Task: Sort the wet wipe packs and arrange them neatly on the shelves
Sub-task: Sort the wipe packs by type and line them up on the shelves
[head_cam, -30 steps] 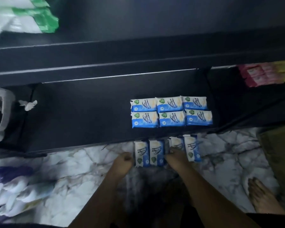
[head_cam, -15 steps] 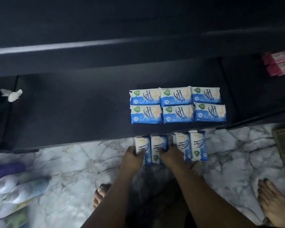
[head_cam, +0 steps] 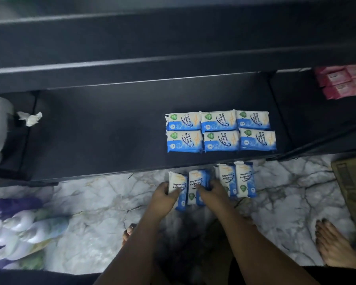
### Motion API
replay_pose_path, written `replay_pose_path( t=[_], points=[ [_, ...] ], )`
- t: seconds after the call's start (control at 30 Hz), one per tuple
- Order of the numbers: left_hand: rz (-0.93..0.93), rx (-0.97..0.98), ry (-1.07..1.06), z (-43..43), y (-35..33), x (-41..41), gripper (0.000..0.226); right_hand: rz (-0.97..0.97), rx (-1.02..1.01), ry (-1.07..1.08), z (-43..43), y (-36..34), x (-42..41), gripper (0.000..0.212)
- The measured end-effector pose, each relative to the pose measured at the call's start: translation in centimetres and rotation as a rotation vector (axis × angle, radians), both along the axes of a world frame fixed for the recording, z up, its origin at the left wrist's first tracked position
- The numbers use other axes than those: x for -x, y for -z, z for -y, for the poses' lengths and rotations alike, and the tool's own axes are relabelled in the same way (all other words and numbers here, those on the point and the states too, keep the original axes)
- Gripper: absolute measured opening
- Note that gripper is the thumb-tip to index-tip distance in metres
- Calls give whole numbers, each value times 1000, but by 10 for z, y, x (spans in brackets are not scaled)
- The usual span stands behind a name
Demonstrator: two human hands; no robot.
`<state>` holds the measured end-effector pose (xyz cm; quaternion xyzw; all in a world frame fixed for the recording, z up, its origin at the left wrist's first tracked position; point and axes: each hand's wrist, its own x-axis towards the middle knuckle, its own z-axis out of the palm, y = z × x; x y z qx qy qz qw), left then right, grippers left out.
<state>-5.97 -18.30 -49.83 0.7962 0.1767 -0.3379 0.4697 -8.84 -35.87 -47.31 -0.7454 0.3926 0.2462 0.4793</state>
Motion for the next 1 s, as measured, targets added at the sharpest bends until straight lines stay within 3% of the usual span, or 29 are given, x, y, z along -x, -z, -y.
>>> replay_pose_path(
  t=[0.17,0.3,0.7,1.0],
  points=[
    [27,84,-40,-6,-50,11,24,100,-33,58,-5,-46,18,26],
    [85,161,-95,-7,-111,30,13,212,-18,74,-9,-94,38,23],
    [532,286,-99,-18,-302,95,6,694,-136,210,-23,-276,99,16],
    [798,382,-63,-10,-447,71,14,971,-133,176,-7,-437,71,23]
  ],
)
